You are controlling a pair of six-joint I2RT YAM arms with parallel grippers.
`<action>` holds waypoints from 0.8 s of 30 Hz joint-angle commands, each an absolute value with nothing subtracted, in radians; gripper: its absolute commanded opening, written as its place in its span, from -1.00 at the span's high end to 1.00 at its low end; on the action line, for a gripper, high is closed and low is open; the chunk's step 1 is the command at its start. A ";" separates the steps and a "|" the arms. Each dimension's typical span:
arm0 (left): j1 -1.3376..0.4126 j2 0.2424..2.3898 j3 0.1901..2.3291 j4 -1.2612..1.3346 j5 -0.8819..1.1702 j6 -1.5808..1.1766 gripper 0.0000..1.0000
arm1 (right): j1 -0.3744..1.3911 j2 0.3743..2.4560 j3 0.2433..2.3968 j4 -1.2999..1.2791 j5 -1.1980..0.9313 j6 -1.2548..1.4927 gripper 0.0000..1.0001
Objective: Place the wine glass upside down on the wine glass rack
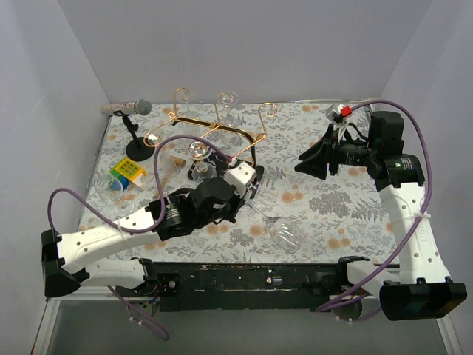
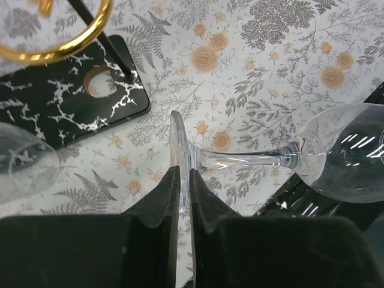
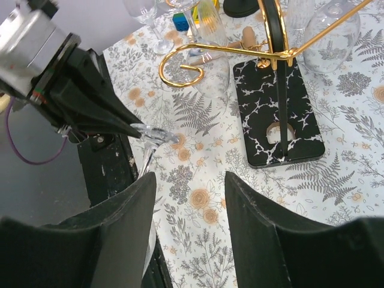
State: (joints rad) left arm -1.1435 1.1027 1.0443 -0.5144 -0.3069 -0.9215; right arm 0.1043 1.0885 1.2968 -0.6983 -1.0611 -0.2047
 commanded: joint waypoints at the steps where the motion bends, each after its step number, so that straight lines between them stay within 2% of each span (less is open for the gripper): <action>1: -1.212 1.153 1.158 -0.422 -0.463 -0.686 1.00 | 0.087 1.083 1.331 -0.620 -1.068 -0.100 -0.14; 12: -1.276 1.212 1.177 -0.138 -0.578 -0.188 1.00 | 0.009 1.080 1.249 -0.437 -1.130 0.207 -0.14; 24: -1.285 1.276 1.025 0.310 -0.577 0.279 1.00 | 0.009 1.065 1.135 -0.244 -1.173 0.547 -0.13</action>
State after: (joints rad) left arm -1.2793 1.2640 1.0649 0.0746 -0.5526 0.0807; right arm 0.0124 1.0882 1.1591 -0.3588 -1.1404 0.4072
